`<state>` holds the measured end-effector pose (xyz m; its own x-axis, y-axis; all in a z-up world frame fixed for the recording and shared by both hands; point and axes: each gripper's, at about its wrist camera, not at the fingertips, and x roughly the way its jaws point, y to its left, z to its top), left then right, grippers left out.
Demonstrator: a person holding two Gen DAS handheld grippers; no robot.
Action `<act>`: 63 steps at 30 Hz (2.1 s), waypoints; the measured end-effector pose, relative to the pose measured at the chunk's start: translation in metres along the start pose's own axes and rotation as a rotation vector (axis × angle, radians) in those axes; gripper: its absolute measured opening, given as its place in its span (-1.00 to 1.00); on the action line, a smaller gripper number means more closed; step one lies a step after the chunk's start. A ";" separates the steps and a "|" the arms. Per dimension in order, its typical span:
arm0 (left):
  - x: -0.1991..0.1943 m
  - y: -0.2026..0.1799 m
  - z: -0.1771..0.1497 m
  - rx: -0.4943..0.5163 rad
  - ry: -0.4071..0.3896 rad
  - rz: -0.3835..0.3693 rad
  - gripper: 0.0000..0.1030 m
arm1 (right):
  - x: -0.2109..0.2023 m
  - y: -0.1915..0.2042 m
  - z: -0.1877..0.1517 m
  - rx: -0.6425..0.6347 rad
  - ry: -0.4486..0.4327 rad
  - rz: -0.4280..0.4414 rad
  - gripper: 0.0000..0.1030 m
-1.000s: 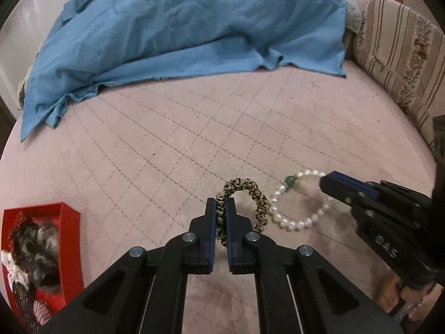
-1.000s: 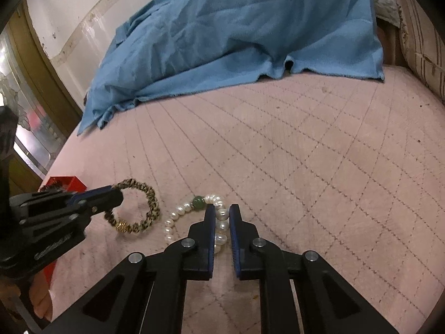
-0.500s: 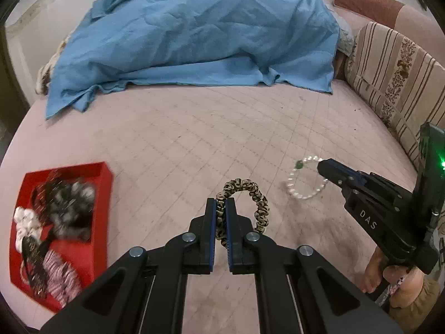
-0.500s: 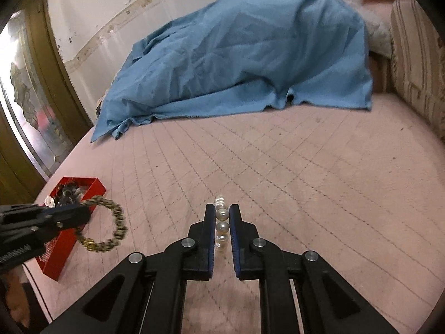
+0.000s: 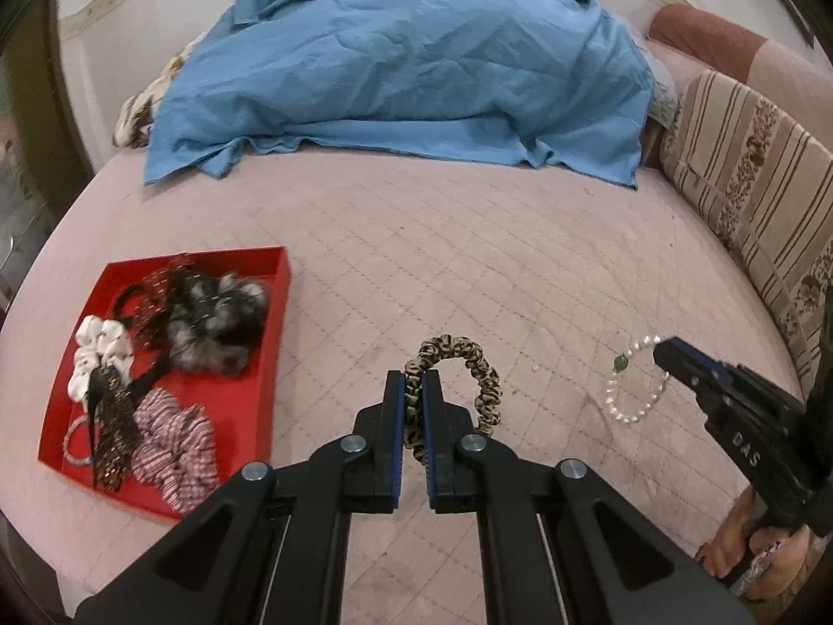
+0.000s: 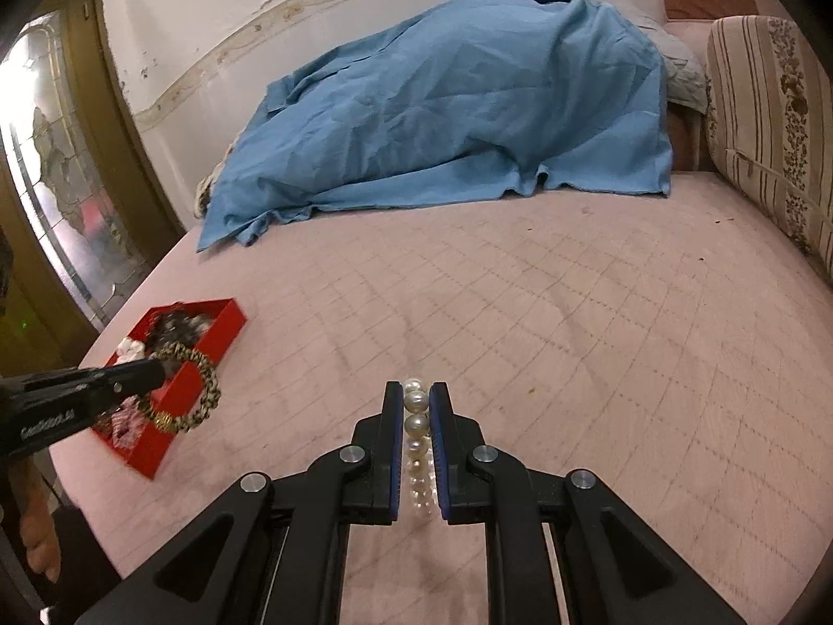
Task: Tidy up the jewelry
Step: 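Carry the leopard-print scrunchie and pearl bracelet over to the red tray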
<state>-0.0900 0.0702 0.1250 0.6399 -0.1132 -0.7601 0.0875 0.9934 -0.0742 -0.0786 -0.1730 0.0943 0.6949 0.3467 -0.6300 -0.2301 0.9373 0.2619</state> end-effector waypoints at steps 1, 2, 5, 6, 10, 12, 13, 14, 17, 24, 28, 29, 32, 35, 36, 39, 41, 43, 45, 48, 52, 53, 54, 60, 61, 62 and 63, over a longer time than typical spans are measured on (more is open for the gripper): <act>-0.004 0.003 -0.001 -0.006 -0.006 0.003 -0.88 | -0.002 0.003 -0.001 -0.002 0.004 0.005 -0.79; -0.006 0.006 -0.003 -0.010 -0.012 0.006 -0.88 | -0.005 0.008 -0.003 -0.003 0.009 0.012 -0.79; -0.018 0.017 -0.007 -0.031 -0.033 0.016 -0.88 | -0.010 0.020 -0.005 -0.010 0.021 0.030 -0.79; -0.020 0.019 -0.008 -0.036 -0.037 0.017 -0.88 | -0.012 0.025 -0.006 -0.016 0.027 0.037 -0.79; -0.030 0.035 -0.012 -0.071 -0.054 0.027 -0.88 | -0.020 0.043 -0.006 -0.049 0.037 0.057 -0.79; -0.033 0.046 -0.014 -0.099 -0.056 0.030 -0.88 | -0.024 0.053 -0.005 -0.069 0.039 0.069 -0.79; -0.034 0.050 -0.015 -0.110 -0.056 0.031 -0.88 | -0.026 0.058 -0.005 -0.079 0.039 0.074 -0.79; -0.035 0.056 -0.016 -0.126 -0.055 0.033 -0.88 | -0.029 0.064 -0.004 -0.091 0.039 0.080 -0.79; -0.037 0.069 -0.021 -0.162 -0.051 0.045 -0.88 | -0.032 0.079 -0.004 -0.119 0.041 0.098 -0.79; -0.046 0.091 -0.030 -0.180 -0.073 0.144 -0.88 | -0.032 0.112 -0.003 -0.166 0.062 0.138 -0.78; -0.051 0.104 -0.034 -0.190 -0.087 0.188 -0.88 | -0.028 0.128 -0.002 -0.189 0.081 0.155 -0.78; -0.051 0.107 -0.034 -0.194 -0.087 0.189 -0.88 | -0.026 0.132 -0.001 -0.197 0.084 0.158 -0.78; -0.052 0.117 -0.037 -0.209 -0.089 0.190 -0.88 | -0.024 0.144 0.001 -0.219 0.090 0.163 -0.78; -0.052 0.125 -0.040 -0.222 -0.088 0.190 -0.88 | -0.022 0.158 0.003 -0.238 0.095 0.170 -0.78; -0.052 0.129 -0.042 -0.230 -0.087 0.187 -0.88 | -0.021 0.161 0.005 -0.244 0.096 0.172 -0.78; -0.052 0.138 -0.044 -0.246 -0.084 0.184 -0.88 | -0.017 0.176 0.008 -0.270 0.100 0.179 -0.78; -0.050 0.145 -0.047 -0.260 -0.080 0.181 -0.88 | -0.013 0.187 0.009 -0.289 0.103 0.183 -0.78; -0.050 0.151 -0.049 -0.273 -0.076 0.180 -0.88 | -0.010 0.197 0.010 -0.307 0.106 0.189 -0.78; -0.049 0.158 -0.052 -0.288 -0.074 0.177 -0.88 | -0.007 0.207 0.012 -0.325 0.107 0.194 -0.78; -0.049 0.166 -0.055 -0.303 -0.074 0.178 -0.88 | -0.003 0.219 0.014 -0.342 0.109 0.207 -0.78; -0.048 0.175 -0.058 -0.320 -0.076 0.172 -0.88 | 0.001 0.231 0.015 -0.359 0.116 0.220 -0.78; -0.048 0.177 -0.058 -0.323 -0.075 0.171 -0.88 | 0.003 0.234 0.015 -0.363 0.118 0.221 -0.78; -0.048 0.178 -0.059 -0.324 -0.075 0.169 -0.88 | 0.003 0.236 0.014 -0.368 0.120 0.223 -0.78; -0.047 0.183 -0.063 -0.332 -0.067 0.168 -0.88 | 0.007 0.243 0.009 -0.377 0.130 0.227 -0.78; -0.048 0.184 -0.063 -0.330 -0.067 0.169 -0.88 | 0.007 0.243 0.008 -0.375 0.131 0.228 -0.78; -0.049 0.183 -0.063 -0.328 -0.067 0.171 -0.88 | 0.007 0.243 0.008 -0.372 0.131 0.229 -0.78; -0.051 0.183 -0.064 -0.324 -0.068 0.173 -0.88 | 0.007 0.243 0.007 -0.369 0.130 0.231 -0.78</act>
<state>-0.1553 0.2586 0.1088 0.6744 0.0664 -0.7353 -0.2654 0.9512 -0.1576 -0.1248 0.0568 0.1587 0.5111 0.5278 -0.6784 -0.6125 0.7774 0.1434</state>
